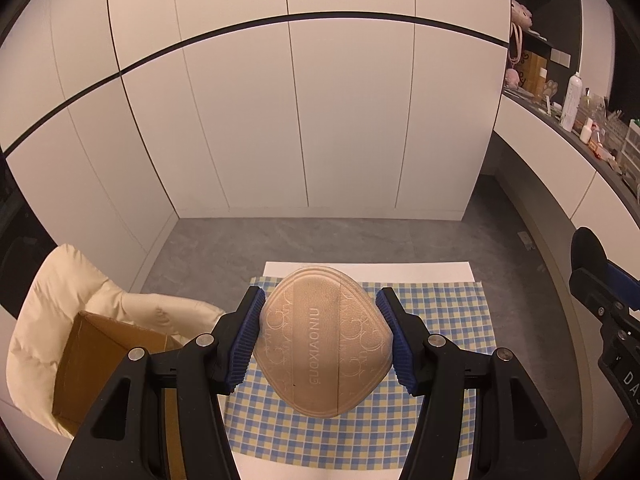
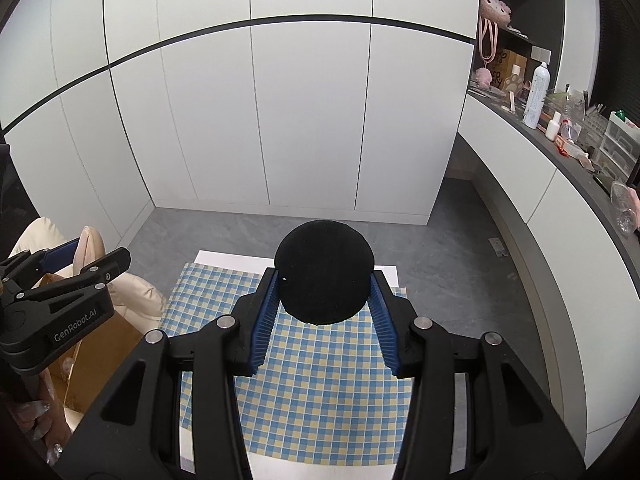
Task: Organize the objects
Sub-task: 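Lift the beige puff and black compact up from the table with both tools, then carry the held puff and compact back and over toward the cardboard box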
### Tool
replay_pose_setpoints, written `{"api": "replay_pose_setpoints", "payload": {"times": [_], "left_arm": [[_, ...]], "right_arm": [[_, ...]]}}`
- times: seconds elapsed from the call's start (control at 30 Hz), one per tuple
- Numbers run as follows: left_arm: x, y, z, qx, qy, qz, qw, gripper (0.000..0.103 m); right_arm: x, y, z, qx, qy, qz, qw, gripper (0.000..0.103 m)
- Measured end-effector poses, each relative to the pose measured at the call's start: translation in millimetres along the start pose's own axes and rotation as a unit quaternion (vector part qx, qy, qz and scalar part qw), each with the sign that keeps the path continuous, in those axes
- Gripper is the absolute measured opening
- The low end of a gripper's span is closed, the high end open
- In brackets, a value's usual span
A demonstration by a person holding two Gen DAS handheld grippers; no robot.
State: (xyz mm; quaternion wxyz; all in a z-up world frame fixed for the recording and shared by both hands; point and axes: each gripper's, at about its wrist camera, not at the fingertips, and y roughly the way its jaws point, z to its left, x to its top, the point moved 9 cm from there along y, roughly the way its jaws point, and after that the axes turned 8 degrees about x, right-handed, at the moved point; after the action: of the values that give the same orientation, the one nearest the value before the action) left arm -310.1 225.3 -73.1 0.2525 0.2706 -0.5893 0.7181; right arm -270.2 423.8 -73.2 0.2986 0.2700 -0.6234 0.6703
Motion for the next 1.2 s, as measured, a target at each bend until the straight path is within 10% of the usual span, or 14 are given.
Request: {"api": "replay_pose_setpoints", "payload": {"times": [1.2], "left_arm": [[-52, -61, 37, -0.002, -0.015, -0.013, 0.9998, 0.059]], "right_arm": [[-62, -54, 29, -0.001, -0.009, 0.004, 1.000, 0.047]]}}
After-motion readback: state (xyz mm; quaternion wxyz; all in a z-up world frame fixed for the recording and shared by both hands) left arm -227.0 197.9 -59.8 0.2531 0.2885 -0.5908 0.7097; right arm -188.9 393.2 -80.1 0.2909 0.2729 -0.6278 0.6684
